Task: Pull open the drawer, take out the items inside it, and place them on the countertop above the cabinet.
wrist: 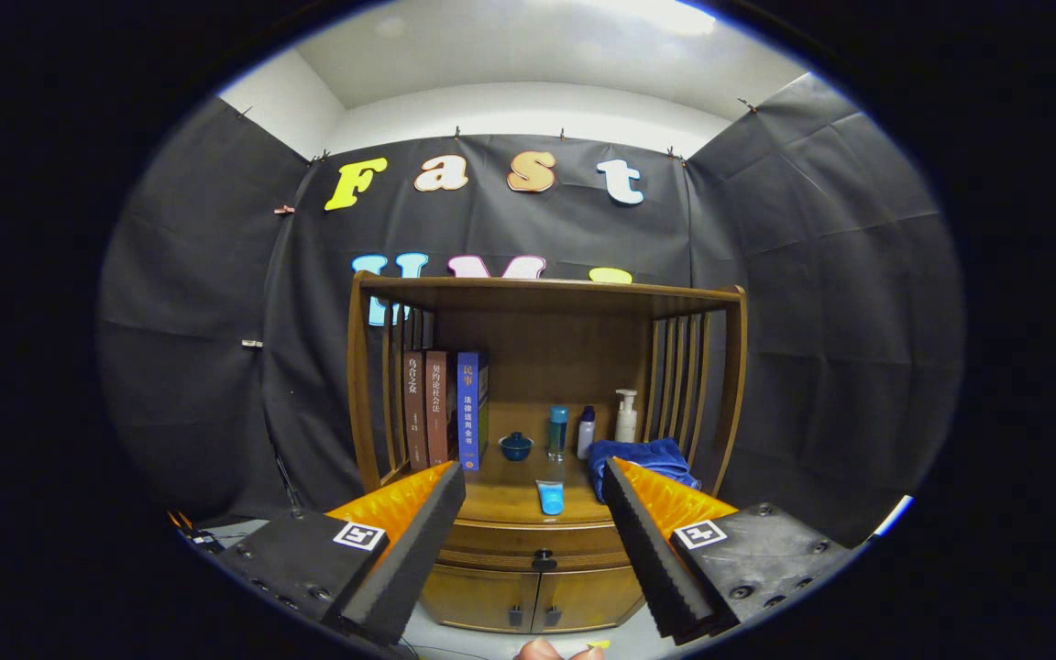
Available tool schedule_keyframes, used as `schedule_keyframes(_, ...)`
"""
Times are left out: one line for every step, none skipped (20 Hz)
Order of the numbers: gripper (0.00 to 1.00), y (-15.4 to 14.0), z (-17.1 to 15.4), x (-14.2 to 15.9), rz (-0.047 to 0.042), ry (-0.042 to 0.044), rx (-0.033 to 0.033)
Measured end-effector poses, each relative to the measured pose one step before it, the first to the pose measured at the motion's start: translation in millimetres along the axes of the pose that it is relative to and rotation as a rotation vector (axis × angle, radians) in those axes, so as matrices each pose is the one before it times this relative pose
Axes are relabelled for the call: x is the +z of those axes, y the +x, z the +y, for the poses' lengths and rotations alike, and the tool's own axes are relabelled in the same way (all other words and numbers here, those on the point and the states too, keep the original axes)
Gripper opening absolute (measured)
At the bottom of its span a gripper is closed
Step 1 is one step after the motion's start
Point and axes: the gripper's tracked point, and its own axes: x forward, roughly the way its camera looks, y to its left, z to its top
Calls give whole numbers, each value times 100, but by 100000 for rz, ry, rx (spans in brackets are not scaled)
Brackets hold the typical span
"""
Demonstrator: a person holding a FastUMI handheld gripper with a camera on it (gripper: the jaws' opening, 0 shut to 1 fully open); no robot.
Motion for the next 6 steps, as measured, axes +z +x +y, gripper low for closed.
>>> schedule_keyframes(99, 17, 57, 9, -287, -830, -33)
schedule_keyframes(99, -83, 150, 115, -194, -858, 190)
schedule_keyframes(99, 4, 101, 142, -732, -1000, 109)
schedule_keyframes(99, 65, -40, 82, -389, -1087, -339)
schedule_keyframes(99, 74, -20, -11, -87, -575, -37)
schedule_keyframes(99, 41, 200, -131, 297, 31, 302)
